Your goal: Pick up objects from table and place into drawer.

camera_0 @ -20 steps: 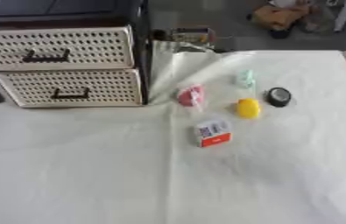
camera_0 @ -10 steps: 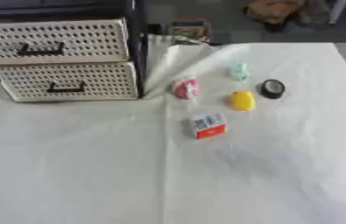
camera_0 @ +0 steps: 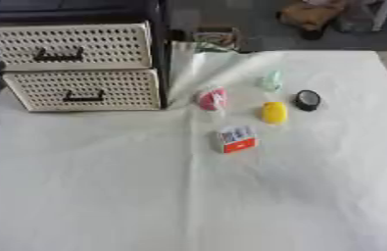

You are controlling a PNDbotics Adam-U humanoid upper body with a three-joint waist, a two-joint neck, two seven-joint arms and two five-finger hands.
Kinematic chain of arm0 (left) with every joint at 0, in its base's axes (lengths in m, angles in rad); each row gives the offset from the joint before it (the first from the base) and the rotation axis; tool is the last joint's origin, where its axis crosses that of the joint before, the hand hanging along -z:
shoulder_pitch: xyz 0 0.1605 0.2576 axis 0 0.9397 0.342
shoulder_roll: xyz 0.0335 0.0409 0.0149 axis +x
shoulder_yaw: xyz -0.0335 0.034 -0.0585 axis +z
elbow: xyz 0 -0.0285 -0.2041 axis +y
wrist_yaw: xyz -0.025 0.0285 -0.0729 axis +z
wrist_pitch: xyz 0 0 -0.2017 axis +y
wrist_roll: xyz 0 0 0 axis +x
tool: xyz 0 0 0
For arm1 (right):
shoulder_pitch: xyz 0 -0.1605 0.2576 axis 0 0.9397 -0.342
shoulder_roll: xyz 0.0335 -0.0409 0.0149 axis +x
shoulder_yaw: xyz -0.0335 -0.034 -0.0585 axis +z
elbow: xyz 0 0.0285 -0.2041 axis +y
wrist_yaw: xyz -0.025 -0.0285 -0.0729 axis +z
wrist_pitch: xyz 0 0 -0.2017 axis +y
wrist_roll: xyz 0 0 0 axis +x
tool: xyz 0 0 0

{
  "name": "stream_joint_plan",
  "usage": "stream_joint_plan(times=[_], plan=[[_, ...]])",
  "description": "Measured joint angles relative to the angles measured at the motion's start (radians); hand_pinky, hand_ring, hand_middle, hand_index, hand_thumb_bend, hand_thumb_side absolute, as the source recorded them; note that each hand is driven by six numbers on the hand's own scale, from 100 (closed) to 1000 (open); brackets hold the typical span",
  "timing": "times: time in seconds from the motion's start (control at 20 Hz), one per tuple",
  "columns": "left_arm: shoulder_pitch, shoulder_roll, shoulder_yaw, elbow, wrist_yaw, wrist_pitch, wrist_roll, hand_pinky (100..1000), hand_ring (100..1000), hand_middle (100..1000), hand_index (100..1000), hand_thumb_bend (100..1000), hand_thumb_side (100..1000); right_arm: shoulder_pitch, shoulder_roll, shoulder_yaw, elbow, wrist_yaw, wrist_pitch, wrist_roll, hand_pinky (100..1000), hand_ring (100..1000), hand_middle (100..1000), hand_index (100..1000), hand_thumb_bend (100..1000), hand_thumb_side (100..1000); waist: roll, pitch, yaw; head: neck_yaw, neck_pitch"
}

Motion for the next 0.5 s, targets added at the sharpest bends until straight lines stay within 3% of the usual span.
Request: stream_joint_plan(times=[0.5], plan=[[-0.126, 0.130, -0.001, -0.001, -0.004, 0.127, -0.270, 449, 601, 673, 884, 105, 408, 0.001, 0.000, 0.000, 0.000, 0.000, 0.003, 0.003, 771, 730, 552, 798, 434, 765, -0.004, 0.004, 0.006, -0.014, -0.027]])
